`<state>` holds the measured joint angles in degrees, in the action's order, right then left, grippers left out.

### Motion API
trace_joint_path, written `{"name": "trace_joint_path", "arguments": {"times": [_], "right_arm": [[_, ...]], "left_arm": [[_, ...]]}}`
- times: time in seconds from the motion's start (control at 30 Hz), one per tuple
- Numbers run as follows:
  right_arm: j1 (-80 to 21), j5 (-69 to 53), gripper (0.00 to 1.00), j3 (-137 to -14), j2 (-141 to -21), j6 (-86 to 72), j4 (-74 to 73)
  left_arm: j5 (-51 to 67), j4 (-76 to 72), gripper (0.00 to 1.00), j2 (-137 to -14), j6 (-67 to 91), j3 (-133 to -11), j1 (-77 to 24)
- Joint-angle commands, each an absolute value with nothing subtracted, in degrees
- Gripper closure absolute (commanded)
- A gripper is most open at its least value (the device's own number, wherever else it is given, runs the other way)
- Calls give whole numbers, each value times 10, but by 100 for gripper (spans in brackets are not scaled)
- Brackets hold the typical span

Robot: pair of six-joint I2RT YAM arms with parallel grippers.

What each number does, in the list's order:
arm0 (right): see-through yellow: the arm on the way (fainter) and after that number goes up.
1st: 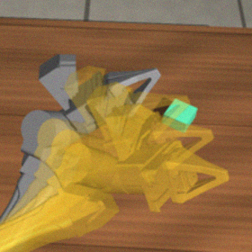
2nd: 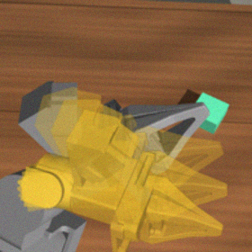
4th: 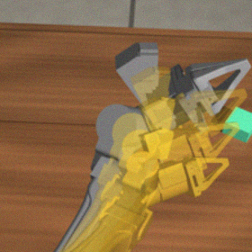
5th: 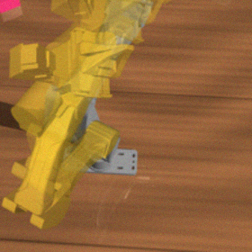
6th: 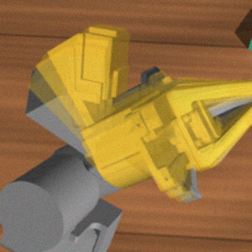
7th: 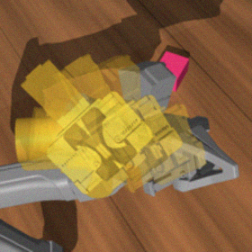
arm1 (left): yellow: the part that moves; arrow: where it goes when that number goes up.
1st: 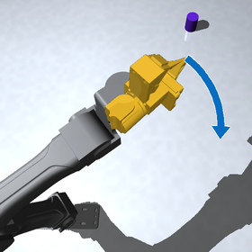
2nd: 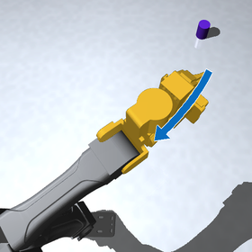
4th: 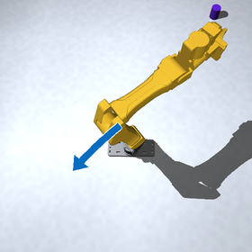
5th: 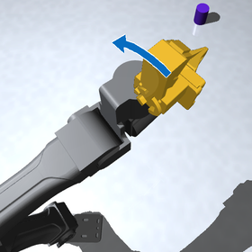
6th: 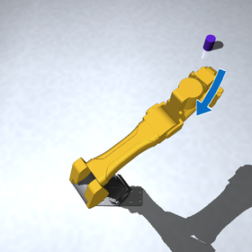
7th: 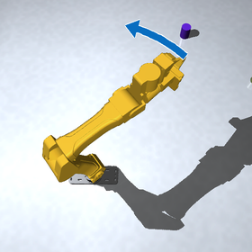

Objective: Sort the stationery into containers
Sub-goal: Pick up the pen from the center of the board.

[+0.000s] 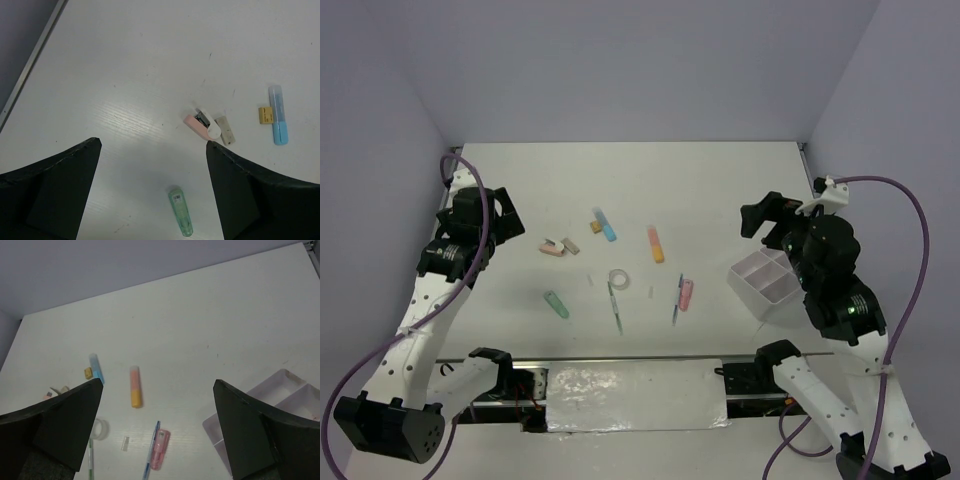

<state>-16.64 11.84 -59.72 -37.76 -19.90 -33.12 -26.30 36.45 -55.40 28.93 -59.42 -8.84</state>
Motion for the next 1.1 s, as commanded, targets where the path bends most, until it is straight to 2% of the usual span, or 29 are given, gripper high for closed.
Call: {"name": "trace_joint_path", "arguments": {"times": [0.0, 0.33, 0.5, 0.53, 0.57, 0.6, 0.63, 0.73, 1.07], "right_arm": [[-170, 147, 0, -619, -387, -220, -338], [-170, 92, 0, -576, -316, -211, -262], [-195, -103, 0, -577, -380, -186, -239], [-211, -105, 0, -577, -410, -189, -234], [-234, -95, 0, -585, -428, -192, -241], [-263, -32, 0, -594, -449, -189, -249], [-340, 9, 0, -612, -493, -190, -265], [-439, 103, 0, -640, -579, -218, -273], [-603, 213, 0, -690, -758, -320, -269]], "left_arm": [[-262, 352, 1, -549, 295, -612, -92], [-263, 352, 1, -545, 299, -612, -94], [-221, 337, 1, -546, 301, -605, -94], [-223, 337, 1, -545, 304, -605, -94], [-226, 337, 1, -544, 310, -604, -94], [-233, 337, 1, -543, 313, -604, -94], [-236, 337, 1, -543, 316, -605, -94], [-243, 338, 1, -543, 318, -605, -93], [-231, 332, 1, -534, 306, -598, -93]]}}
